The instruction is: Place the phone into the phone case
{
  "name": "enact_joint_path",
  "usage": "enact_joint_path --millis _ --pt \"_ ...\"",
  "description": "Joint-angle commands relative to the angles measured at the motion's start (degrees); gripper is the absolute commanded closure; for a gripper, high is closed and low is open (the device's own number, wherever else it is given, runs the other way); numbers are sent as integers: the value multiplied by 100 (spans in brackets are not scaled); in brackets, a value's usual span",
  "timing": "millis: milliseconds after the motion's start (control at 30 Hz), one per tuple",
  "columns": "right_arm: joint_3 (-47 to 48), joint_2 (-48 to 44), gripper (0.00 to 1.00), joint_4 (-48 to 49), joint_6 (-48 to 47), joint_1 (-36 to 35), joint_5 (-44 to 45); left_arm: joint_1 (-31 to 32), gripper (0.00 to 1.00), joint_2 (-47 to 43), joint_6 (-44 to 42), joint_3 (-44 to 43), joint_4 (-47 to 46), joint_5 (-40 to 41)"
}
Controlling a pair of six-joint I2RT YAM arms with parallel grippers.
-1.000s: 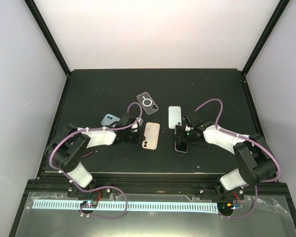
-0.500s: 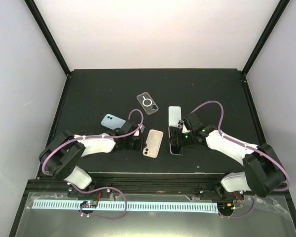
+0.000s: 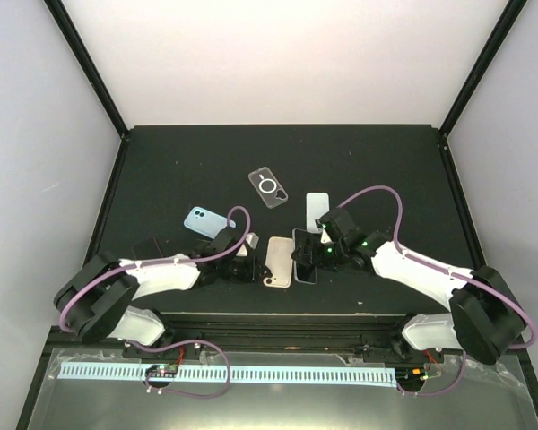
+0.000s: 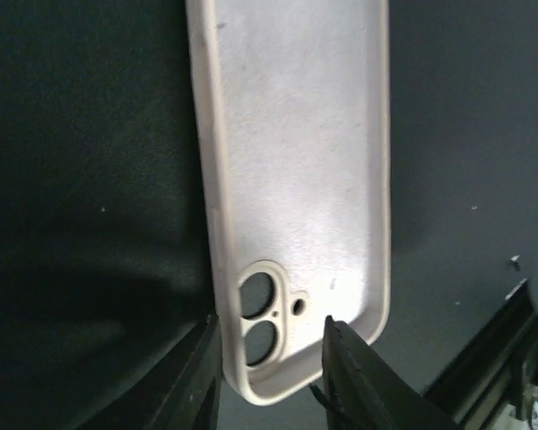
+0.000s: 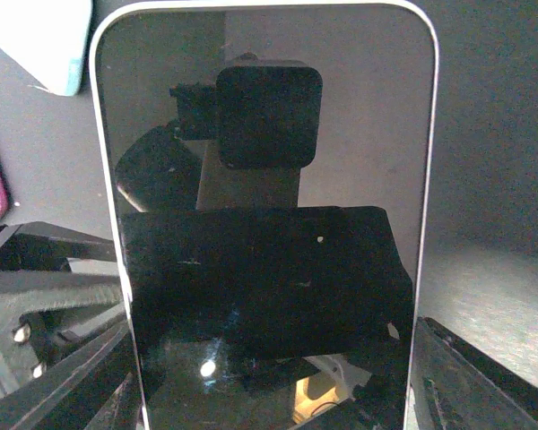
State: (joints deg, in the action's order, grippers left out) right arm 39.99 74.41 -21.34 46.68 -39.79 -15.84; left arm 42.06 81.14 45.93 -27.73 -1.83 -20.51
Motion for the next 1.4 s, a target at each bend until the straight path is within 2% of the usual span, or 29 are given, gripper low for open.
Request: enact_joint_path --millis 0,200,333,633,800,1000,1367 --pt "308 133 36 707 551 -184 -122 -156 63 -560 -72 18 166 191" --pt "691 680 36 907 914 -393 -87 -674 46 -1386 -385 85 695 249" --pt "818 988 36 1083 1364 -460 -31 -1003 33 -1703 -434 322 685 252" --pt "1257 1755 36 1028 1786 -556 -51 -1599 22 -1929 -540 544 844 -36" --pt "1455 2034 36 780 1817 -756 96 -1762 21 -2038 -641 535 901 -132" --pt "1493 2324 36 681 1846 -841 404 -1772 26 -1921 -600 642 533 -471" --pt "1496 2145 37 276 1788 -909 762 -1772 30 -1861 -592 586 427 -656"
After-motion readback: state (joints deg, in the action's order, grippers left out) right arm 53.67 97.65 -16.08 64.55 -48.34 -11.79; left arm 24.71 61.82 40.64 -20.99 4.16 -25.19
